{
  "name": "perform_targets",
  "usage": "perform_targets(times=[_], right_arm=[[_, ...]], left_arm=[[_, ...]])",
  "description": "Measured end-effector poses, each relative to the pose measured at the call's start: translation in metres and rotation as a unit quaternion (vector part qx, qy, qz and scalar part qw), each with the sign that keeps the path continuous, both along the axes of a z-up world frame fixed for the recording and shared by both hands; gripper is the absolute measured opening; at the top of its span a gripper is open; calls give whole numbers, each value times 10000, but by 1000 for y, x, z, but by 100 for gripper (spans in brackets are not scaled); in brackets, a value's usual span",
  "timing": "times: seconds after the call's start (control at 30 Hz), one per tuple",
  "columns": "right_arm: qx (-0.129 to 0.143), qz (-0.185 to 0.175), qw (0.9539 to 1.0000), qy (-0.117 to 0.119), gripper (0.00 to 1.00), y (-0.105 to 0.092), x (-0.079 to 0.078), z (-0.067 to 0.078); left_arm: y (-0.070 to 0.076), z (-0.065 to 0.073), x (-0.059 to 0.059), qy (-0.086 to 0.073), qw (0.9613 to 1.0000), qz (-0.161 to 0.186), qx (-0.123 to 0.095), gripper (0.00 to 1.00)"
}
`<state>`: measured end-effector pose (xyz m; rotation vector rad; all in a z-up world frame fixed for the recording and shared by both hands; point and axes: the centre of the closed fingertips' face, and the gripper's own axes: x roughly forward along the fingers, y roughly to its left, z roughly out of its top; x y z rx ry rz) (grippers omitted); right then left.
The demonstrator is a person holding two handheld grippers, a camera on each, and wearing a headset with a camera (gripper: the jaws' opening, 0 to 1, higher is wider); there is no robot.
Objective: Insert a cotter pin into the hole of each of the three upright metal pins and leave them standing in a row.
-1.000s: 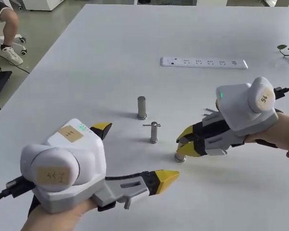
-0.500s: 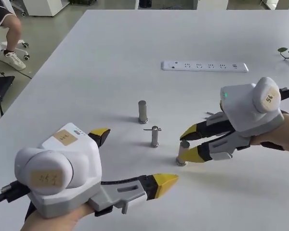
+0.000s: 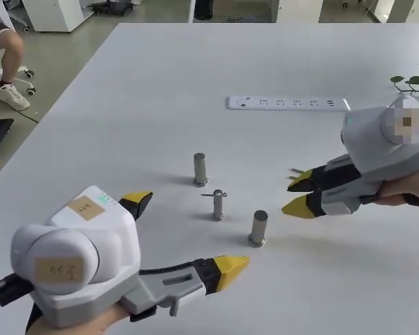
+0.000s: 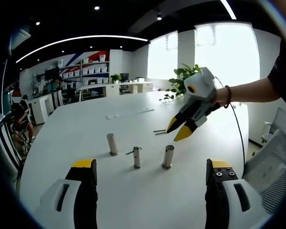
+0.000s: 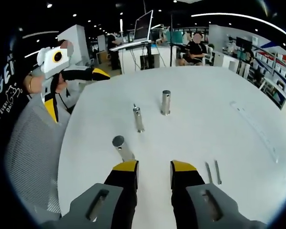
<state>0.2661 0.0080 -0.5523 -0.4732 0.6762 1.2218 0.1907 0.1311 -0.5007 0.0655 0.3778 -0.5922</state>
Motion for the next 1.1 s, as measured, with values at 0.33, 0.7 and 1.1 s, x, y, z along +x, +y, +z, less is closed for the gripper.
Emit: perform_targets(times=[0.33, 0.7, 1.1], right_arm=[[-698, -503, 9961, -207, 17, -31, 35, -16], [-1278, -561, 9892, -450, 13, -45, 59, -31], [-1672, -539, 9835, -442, 10, -55, 81, -47]], left_arm=[[4, -4, 1, 22, 10000, 71, 27, 92], [6, -7, 1, 77, 9999, 102, 18, 89], [4, -9, 3, 91, 9999, 56, 25, 86]])
